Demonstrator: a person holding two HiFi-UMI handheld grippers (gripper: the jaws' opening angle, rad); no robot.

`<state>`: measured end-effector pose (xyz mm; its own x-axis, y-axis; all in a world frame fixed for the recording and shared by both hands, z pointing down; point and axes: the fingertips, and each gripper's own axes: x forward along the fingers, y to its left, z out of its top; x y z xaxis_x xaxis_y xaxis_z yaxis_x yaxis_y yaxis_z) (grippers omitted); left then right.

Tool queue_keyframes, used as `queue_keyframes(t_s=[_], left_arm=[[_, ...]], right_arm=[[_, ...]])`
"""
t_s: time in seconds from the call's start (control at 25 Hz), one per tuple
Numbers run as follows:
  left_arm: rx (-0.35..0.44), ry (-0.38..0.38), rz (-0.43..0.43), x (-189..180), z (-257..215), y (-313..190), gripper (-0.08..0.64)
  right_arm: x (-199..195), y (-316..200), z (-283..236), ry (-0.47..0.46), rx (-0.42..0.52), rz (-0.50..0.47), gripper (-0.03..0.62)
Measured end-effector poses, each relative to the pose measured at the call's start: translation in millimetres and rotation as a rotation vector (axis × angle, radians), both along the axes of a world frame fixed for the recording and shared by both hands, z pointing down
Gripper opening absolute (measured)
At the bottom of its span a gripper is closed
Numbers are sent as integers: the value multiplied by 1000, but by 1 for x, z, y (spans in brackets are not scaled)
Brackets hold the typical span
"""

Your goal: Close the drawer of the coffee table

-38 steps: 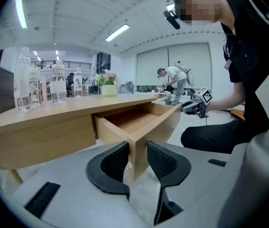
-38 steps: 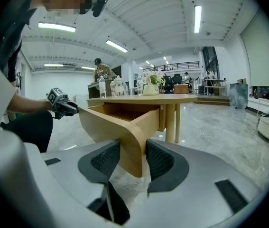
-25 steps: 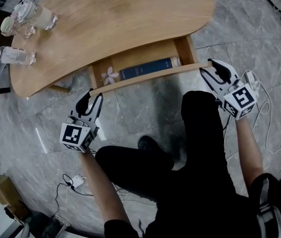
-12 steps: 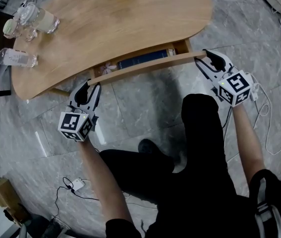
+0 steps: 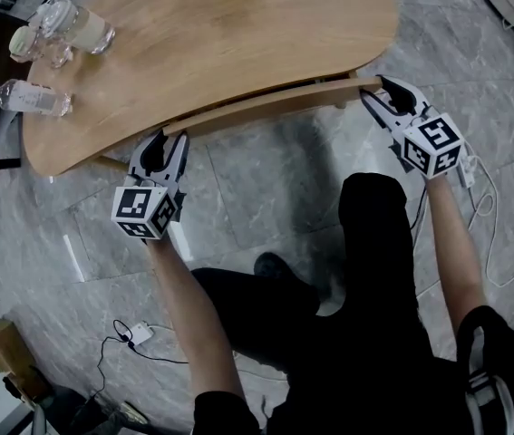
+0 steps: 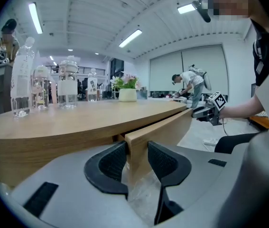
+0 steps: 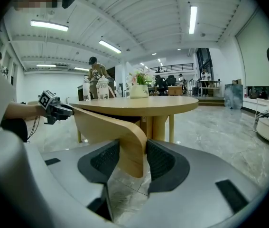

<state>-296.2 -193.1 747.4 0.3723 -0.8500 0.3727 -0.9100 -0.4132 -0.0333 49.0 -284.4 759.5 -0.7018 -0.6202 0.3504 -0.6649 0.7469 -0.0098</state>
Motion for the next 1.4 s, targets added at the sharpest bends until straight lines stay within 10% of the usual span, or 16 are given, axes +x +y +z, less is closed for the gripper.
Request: queue_keyframes(t_s=[1.4], left_arm=[[92, 38, -176, -11, 4, -29, 143]], right_arm=[[-8, -33, 0, 28, 42, 125, 181]])
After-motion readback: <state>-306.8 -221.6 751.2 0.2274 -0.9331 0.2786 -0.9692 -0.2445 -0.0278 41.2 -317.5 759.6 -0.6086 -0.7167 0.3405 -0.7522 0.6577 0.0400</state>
